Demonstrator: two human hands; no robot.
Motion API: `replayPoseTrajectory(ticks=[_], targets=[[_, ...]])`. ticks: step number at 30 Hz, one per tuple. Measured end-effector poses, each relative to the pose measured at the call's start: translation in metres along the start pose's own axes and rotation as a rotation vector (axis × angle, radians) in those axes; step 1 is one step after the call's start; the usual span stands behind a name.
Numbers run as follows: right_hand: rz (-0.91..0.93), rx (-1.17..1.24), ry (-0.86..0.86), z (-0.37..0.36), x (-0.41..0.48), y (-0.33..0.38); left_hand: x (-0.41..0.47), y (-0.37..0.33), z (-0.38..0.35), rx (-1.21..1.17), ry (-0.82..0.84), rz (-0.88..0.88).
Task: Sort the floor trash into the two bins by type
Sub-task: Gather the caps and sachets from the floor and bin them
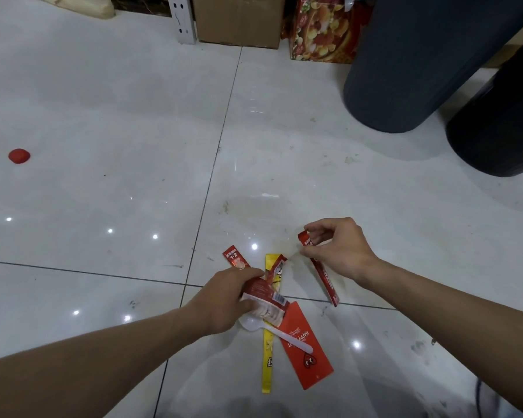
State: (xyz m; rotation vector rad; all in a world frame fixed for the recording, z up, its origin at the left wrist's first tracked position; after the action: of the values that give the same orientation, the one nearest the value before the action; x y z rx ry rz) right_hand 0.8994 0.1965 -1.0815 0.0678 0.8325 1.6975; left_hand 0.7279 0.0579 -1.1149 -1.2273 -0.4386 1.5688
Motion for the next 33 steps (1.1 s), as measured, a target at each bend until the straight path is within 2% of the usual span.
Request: replayPoseTrajectory(ticks=[16,22,33], targets=[[0.005,0.108,-0.052,0.025,0.003,-0.001,0.016,-0.033,0.003,-0.301,-0.132,0.030],[0.023,0.204,-0.139,0.067,0.009,0.006,0.028,-0.065,0.023,-0.387,-0.263,-0.014],[0.046,0.404,-0.340,0.171,0.012,-0.007,0.065,-0.163,0.048,-0.605,-0.483,-0.212]])
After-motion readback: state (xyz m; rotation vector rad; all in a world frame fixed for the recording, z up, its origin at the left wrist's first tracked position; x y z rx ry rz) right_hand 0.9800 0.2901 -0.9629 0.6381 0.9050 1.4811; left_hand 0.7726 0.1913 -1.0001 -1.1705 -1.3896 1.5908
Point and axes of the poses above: each hand's wrist, its own x-axis towards the middle knuckle, its own z-axis out of the back of the hand, y = z × x, the point moved 4 cm from there along x, towards the middle knuckle, and after that the axes turned 14 degrees about -x, right-handed, at the moved point
